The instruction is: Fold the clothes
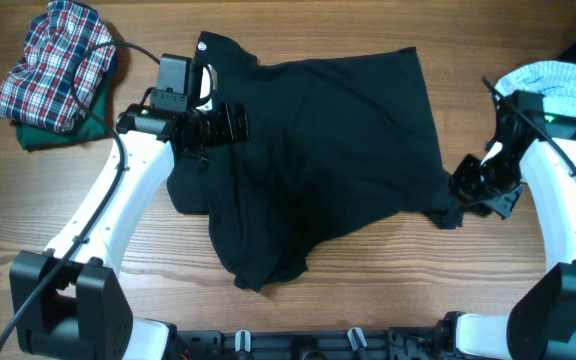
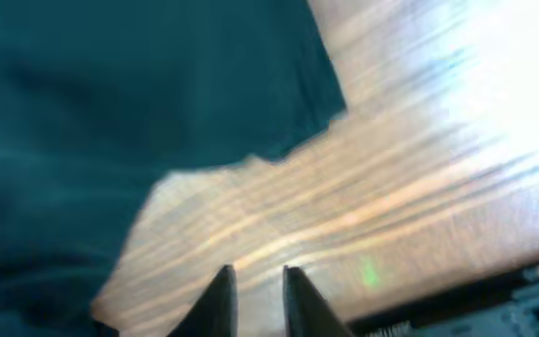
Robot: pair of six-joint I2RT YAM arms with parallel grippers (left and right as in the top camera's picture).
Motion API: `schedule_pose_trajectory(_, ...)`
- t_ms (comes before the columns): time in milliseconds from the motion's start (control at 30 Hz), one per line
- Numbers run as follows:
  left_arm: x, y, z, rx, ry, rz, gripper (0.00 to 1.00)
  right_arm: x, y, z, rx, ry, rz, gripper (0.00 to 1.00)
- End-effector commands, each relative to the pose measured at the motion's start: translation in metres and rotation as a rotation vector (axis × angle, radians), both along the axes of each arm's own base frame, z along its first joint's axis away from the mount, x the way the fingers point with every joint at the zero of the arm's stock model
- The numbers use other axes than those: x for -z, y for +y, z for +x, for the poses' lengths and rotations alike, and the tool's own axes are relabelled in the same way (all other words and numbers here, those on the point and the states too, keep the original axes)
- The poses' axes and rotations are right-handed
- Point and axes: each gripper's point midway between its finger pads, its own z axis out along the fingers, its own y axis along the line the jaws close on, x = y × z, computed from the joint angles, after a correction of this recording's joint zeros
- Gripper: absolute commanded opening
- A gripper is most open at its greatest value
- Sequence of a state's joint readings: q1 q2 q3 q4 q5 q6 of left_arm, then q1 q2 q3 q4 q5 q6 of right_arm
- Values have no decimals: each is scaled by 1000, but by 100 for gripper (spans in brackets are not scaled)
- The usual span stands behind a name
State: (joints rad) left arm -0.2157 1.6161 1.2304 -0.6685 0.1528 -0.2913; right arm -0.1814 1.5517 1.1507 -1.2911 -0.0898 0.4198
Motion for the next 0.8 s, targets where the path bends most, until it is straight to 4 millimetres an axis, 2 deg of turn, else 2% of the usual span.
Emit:
schedule_pose_trajectory(0, -1, 3, 5, -16, -7, 7, 100, 15, 1, -24, -32, 76, -5, 38)
schedule_pose_trajectory(67, -1, 3, 5, -16, -8, 7, 100, 17, 2, -22, -35, 62, 4, 41)
schedule_pose_trajectory(133, -2, 3, 6, -16, -13, 6, 100, 16, 13, -9, -50, 4, 58, 43)
schedule_pose_trajectory(267, -3, 3, 7, -16, -19, 5, 100, 9, 40, 30, -150, -193, 156, 52)
schedule_pose_trajectory(333, -3, 3, 7, -16, -19, 5, 100, 5, 47, 48, -191, -277, 144, 52)
schedule_pose_trajectory(467, -3, 3, 7, -16, -18, 5, 100, -9, 61, 84, -263, -431, 127, 44)
schedule_pose_trajectory(600, -3, 3, 7, -16, -19, 5, 100, -26, 67, 125, -330, -611, 83, 41)
schedule_pose_trajectory(700, -3, 3, 7, -16, -19, 5, 100, -38, 63, 151, -340, -724, 31, 25)
schedule_pose_trajectory(767, -3, 3, 7, -16, -19, 5, 100, -48, 61, 168, -355, -784, 10, 24)
